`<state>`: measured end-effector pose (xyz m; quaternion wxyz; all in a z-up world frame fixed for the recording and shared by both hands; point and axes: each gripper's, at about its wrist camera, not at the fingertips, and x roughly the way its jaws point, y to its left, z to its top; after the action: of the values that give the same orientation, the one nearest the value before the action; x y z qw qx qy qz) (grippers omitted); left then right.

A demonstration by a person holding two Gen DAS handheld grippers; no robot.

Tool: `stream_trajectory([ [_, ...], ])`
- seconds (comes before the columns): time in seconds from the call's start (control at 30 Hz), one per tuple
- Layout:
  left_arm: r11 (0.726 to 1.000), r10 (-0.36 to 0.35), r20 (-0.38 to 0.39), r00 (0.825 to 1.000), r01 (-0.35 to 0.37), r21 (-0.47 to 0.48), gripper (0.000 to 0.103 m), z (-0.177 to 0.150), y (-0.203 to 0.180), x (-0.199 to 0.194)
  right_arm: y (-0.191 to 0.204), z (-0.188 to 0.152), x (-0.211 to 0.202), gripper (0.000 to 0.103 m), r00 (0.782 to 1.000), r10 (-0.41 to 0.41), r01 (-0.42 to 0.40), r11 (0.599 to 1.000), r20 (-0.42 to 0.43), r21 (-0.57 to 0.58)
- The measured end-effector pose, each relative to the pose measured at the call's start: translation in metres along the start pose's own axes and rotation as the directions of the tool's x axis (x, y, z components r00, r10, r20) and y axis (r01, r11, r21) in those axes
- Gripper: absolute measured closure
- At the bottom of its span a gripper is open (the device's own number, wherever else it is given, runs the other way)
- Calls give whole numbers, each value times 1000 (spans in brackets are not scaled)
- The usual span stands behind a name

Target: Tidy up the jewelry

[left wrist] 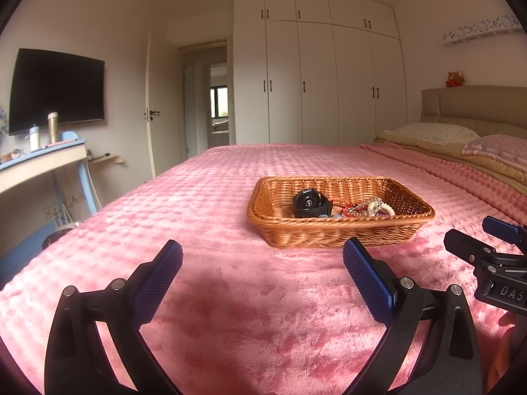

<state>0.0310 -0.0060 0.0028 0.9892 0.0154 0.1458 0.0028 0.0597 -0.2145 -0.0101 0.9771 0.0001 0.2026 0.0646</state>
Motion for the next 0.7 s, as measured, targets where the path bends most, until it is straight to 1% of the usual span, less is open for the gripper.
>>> stream_trajectory([
  [0.7, 1000, -2, 1, 1000, 2, 4, 8, 1, -1, 0, 0, 0, 1, 13, 1000, 1, -1, 1000, 1, -5],
])
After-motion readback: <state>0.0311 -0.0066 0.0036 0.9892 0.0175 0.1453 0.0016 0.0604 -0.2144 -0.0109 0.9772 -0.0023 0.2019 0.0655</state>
